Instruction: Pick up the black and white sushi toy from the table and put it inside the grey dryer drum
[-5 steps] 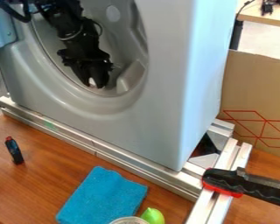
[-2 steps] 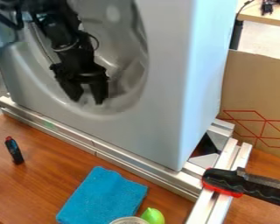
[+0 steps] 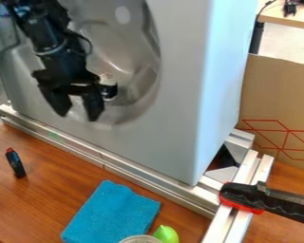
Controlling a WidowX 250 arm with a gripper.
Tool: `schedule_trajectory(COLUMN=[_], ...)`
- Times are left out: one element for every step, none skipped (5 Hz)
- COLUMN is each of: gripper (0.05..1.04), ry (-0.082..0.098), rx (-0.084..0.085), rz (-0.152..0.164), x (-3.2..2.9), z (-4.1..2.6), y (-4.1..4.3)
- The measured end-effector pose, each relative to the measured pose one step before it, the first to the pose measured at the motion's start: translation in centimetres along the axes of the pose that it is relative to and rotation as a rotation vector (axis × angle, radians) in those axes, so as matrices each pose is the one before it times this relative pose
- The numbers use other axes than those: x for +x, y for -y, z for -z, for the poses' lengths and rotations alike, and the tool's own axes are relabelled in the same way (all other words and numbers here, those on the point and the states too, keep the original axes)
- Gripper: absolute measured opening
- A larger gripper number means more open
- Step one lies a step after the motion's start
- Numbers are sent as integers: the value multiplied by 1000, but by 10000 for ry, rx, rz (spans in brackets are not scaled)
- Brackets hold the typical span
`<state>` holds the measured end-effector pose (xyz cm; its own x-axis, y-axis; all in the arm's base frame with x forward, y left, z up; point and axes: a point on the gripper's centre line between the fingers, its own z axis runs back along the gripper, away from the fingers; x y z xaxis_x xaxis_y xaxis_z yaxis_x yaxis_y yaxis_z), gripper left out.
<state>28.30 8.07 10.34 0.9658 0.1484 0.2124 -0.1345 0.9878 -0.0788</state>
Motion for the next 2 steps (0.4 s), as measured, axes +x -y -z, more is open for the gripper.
schedule_trajectory(gripper=[1000,1000], ry=[-1218,-1141], rx=[966,549], rz=[-14,315], x=[-3186,-2817], z=[-1152,-366], y=[681,773])
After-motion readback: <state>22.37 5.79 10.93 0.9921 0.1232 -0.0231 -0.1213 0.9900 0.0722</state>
